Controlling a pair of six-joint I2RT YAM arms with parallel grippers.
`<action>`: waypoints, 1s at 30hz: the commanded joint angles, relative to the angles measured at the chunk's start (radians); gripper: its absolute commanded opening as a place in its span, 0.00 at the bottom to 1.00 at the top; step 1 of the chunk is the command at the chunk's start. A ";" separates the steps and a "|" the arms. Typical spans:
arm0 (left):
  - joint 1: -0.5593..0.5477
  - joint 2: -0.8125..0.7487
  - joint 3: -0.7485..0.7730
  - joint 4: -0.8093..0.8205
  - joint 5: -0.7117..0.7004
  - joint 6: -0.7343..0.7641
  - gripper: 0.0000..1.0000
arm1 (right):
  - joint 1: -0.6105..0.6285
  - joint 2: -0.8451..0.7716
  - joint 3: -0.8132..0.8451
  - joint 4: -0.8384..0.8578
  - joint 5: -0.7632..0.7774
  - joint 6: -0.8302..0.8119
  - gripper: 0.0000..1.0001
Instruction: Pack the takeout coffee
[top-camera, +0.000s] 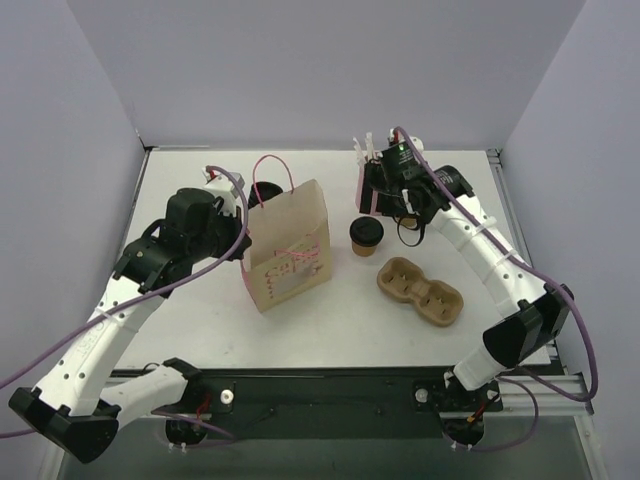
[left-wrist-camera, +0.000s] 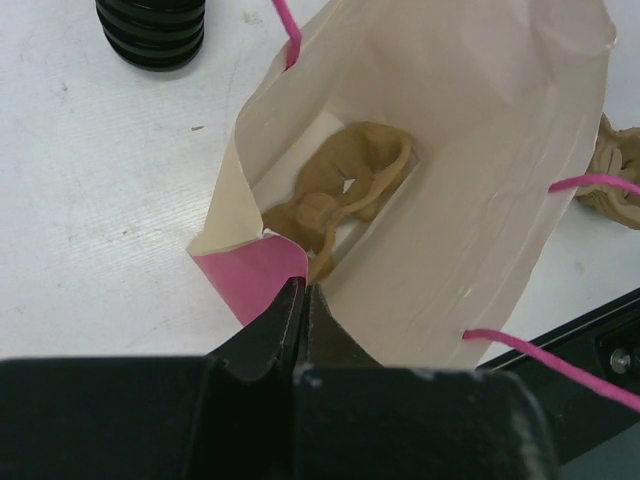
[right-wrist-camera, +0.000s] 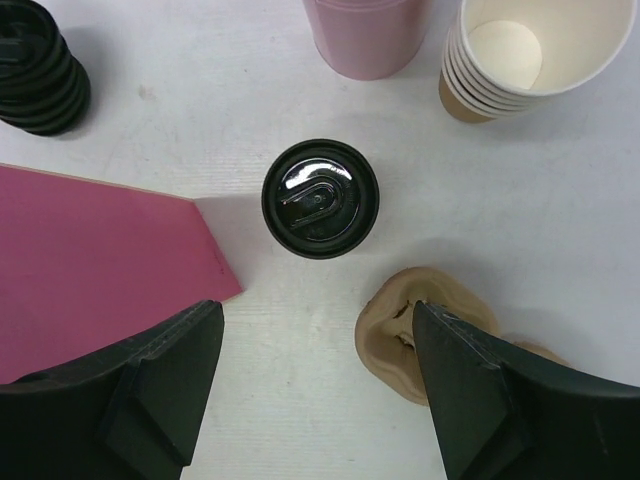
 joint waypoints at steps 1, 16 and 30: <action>-0.005 -0.018 0.019 0.027 -0.062 -0.018 0.00 | -0.050 0.040 -0.045 0.061 -0.100 -0.109 0.78; -0.014 0.034 0.112 -0.101 -0.212 -0.097 0.00 | -0.078 0.292 -0.020 0.139 -0.195 -0.292 0.78; -0.112 0.074 0.149 -0.114 -0.272 -0.046 0.00 | -0.078 0.341 -0.017 0.136 -0.210 -0.393 0.82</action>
